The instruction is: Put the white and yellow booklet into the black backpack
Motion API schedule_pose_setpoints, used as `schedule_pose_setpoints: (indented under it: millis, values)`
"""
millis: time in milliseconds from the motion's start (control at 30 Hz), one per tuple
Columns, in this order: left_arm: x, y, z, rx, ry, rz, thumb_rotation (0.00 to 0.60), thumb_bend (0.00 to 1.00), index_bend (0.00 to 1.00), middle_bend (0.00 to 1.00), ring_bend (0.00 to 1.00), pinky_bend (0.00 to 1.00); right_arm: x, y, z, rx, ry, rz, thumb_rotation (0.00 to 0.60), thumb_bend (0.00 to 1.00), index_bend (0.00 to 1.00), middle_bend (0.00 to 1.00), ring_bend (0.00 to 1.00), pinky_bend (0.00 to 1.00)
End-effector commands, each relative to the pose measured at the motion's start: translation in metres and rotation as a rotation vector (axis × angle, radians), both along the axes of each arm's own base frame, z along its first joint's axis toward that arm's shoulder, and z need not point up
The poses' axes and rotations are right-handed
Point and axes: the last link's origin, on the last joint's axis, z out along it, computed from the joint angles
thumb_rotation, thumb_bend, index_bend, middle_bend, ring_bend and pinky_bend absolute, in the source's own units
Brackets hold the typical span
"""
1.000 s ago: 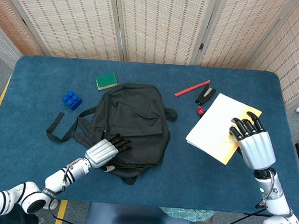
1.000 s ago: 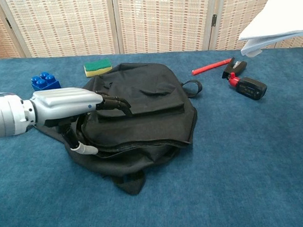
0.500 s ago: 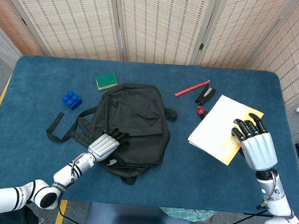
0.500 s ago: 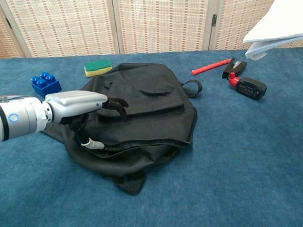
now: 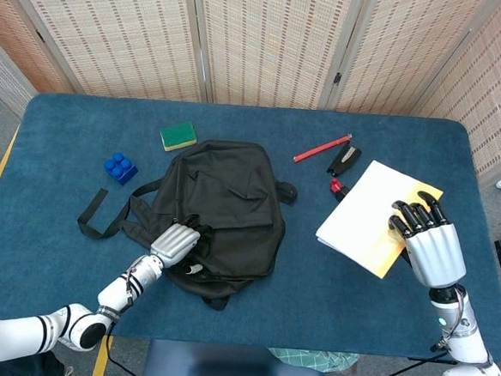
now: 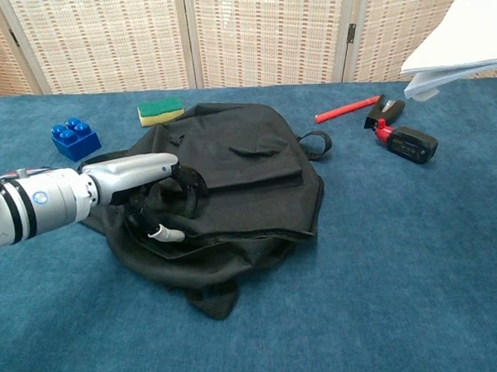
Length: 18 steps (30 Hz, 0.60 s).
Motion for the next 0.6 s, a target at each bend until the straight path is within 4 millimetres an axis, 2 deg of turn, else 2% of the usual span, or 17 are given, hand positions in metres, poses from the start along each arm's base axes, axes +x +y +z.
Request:
schedule_pose_setpoints:
  millis: [33,200,400,600]
  values:
    - [0.003,0.000,-0.002,0.014,-0.048,0.020,0.600,0.48,0.66,0.32,0.31,0.08,0.000,0.001,0.001,-0.001,-0.006,0.005,0.600,0.42,0.79,0.44,0.46,0.28]
    - [0.014,0.000,0.001,0.034,-0.137,0.035,0.600,0.55,0.71,0.40,0.39,0.11,-0.001,0.005,0.002,-0.004,-0.017,0.020,0.600,0.42,0.79,0.44,0.46,0.28]
    - [0.024,-0.002,0.007,0.019,-0.171,0.030,0.600,0.64,0.73,0.48,0.44,0.13,0.000,0.009,0.005,-0.012,-0.033,0.037,0.600,0.43,0.79,0.44,0.46,0.28]
    - [0.039,0.001,0.031,0.043,-0.253,0.022,0.600,0.72,0.73,0.50,0.46,0.13,0.007,0.018,0.010,0.016,-0.090,0.104,0.600,0.44,0.79,0.44,0.46,0.28]
